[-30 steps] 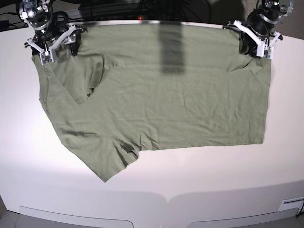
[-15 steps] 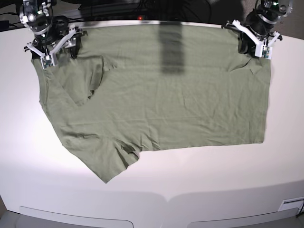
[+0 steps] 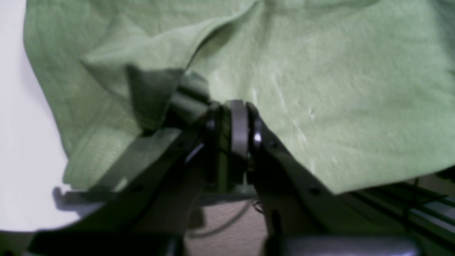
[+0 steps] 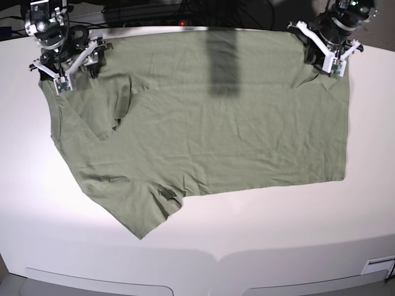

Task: Fold the T-shirt properly

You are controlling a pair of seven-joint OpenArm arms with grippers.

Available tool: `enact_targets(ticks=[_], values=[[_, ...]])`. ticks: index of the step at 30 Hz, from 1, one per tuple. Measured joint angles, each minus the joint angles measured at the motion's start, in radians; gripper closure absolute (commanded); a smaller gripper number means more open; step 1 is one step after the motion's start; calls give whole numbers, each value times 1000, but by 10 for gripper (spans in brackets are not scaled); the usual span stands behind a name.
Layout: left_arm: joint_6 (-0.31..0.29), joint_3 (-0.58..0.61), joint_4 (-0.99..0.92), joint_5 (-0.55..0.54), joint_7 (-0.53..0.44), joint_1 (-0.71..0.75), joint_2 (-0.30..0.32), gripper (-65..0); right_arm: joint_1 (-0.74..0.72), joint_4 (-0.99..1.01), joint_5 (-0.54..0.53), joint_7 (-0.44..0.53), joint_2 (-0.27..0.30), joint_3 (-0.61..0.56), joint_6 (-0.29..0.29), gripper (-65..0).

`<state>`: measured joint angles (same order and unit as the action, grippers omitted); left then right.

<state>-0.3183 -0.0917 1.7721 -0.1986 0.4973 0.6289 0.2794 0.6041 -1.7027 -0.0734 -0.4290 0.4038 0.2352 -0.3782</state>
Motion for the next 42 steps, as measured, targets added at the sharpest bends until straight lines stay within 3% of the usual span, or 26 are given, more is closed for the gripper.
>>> enact_targets(ticks=[4, 20, 30, 38, 42], values=[[49, 1, 0, 23, 4, -26, -1, -52, 3, -1, -1, -6, -2, 0, 0, -415], [57, 2, -4, 60, 33, -86, -3, -52, -31, -32, 13, -23, -5, 0, 3, -415], [62, 2, 91, 125, 135, -83, -3, -52, -28, -138, 16, -44, -8, 0, 3, -415], [64, 2, 206, 124, 102, -85, -3, -52, -70, -179, 15, -42, -8, 0, 3, -415], [64, 2, 207, 124, 20, -85, -3, -52, -77, -180, 16, 36, -8, 0, 3, -415]])
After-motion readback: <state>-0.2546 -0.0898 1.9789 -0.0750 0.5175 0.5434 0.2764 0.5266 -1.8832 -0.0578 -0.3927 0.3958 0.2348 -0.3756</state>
